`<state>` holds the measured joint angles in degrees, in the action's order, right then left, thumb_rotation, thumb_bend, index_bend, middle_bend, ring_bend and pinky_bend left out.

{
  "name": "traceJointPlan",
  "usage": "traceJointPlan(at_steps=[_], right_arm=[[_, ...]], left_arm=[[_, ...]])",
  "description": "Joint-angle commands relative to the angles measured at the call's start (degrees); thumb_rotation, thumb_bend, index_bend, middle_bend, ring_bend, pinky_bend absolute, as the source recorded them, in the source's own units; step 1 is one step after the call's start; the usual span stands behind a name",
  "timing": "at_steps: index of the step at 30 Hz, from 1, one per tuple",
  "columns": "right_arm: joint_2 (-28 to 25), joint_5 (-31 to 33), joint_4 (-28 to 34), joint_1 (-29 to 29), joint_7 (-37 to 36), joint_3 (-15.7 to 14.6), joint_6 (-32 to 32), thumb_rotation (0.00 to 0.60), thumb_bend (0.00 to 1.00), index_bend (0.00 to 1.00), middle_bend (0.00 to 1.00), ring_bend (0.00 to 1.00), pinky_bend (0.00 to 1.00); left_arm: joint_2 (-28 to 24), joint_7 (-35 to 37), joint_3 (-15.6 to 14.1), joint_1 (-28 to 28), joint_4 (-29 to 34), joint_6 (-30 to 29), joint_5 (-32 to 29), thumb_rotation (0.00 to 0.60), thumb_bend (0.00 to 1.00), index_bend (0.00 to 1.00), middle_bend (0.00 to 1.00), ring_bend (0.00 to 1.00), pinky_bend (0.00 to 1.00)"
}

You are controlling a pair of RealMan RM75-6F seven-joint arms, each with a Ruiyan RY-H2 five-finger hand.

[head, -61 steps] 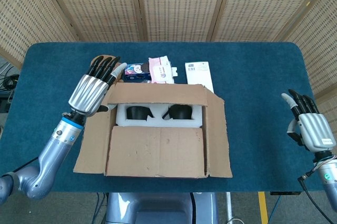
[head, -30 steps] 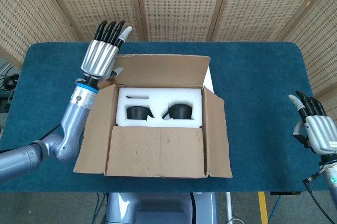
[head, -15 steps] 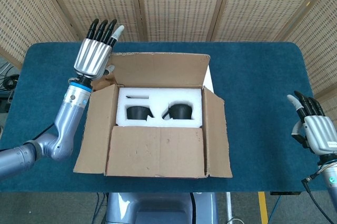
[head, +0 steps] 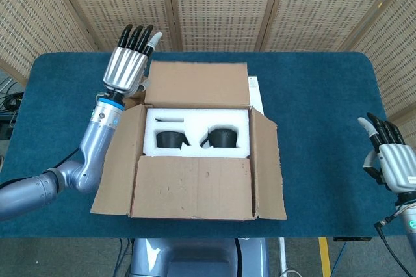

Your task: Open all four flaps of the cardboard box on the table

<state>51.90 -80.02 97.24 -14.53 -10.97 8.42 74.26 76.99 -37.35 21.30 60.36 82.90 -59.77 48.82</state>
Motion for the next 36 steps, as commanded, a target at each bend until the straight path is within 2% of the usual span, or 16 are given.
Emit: traceJointPlan(at_steps=[1,10,13,16,17,18,20,21,25,29,36], right_arm=[[0.1,0.0,-0.1,0.0,-0.1,0.0,-0.1,0.6,1.0,0.0,0.0,0.0,0.0],[0.5,-0.3,-0.2,-0.2,-0.2,-0.1,-0.4,0.6,1.0,0.0,0.0,0.0,0.0],[0.5,-0.3,-0.3,-0.1,-0.3,-0.1,-0.3,0.6,1.0,0.0,0.0,0.0,0.0],[0.5,-0.2,-0.3,0.0,-0.4,-0.2,-0.4,0.6,1.0,0.0,0.0,0.0,0.0],[0.5,-0.2,-0.3,0.0,-0.4,-0.2,-0.4,0.6,1.0,0.0,0.0,0.0,0.0],[0.6,-0.2,-0.3,0.0,-0.4,-0.2,-0.5,0.6,1.0,0.0,0.0,0.0,0.0],[0.6,-0.3,-0.3,0.0,-0.5,-0.2,-0.4,0.6,1.0,0.0,0.0,0.0,0.0],[0.6,-0.4,-0.3,0.0,-0.5,-0.2,-0.4,0.6,1.0,0.0,0.0,0.0,0.0],[0.7,-0.4,-0.3,0.0,-0.5,-0.2,-0.4,0.6,1.0,0.0,0.0,0.0,0.0],[0.8,-0.5,-0.2,0.0,-0.4,-0.3,-0.4,0.6,1.0,0.0,0.0,0.0,0.0],[0.8,-0.4,-0.1,0.1,-0.4,-0.3,-0.3,0.6,1.0,0.0,0.0,0.0,0.0]], left_arm=[[-3.1,2.6,0.8,-0.8,5.7,2.4,-2.0,0.584,0.23,0.0,0.0,0.0,0.0],[-13.9,8.5,1.3,-2.7,19.3,10.5,-10.9,0.6,0.4,0.0,0.0,0.0,0.0],[-17.3,11.1,0.8,-3.9,22.7,12.4,-10.7,0.597,0.45,0.04,0.0,0.0,0.0],[-19.0,13.2,0.3,-4.6,24.6,13.6,-10.4,0.538,0.48,0.14,0.0,0.0,0.0],[-19.9,14.3,0.0,-5.1,25.5,14.0,-10.0,0.477,0.49,0.18,0.01,0.0,0.0],[-20.2,14.8,-0.1,-5.3,25.8,14.2,-9.8,0.385,0.49,0.22,0.02,0.0,0.0],[-21.1,16.4,-0.5,-5.9,27.0,14.8,-9.2,0.242,0.49,0.27,0.03,0.0,0.0],[-21.5,16.9,-0.6,-6.1,27.3,15.0,-9.0,0.199,0.49,0.29,0.04,0.0,0.0],[-23.7,20.2,-1.6,-7.4,29.8,17.1,-7.1,0.161,0.48,0.32,0.05,0.0,0.0],[-25.6,21.9,-3.4,-8.8,32.2,18.8,-2.7,0.141,0.47,0.33,0.06,0.0,0.0],[-26.0,22.3,-6.3,-9.8,34.0,19.0,2.6,0.137,0.45,0.34,0.06,0.0,0.0]])
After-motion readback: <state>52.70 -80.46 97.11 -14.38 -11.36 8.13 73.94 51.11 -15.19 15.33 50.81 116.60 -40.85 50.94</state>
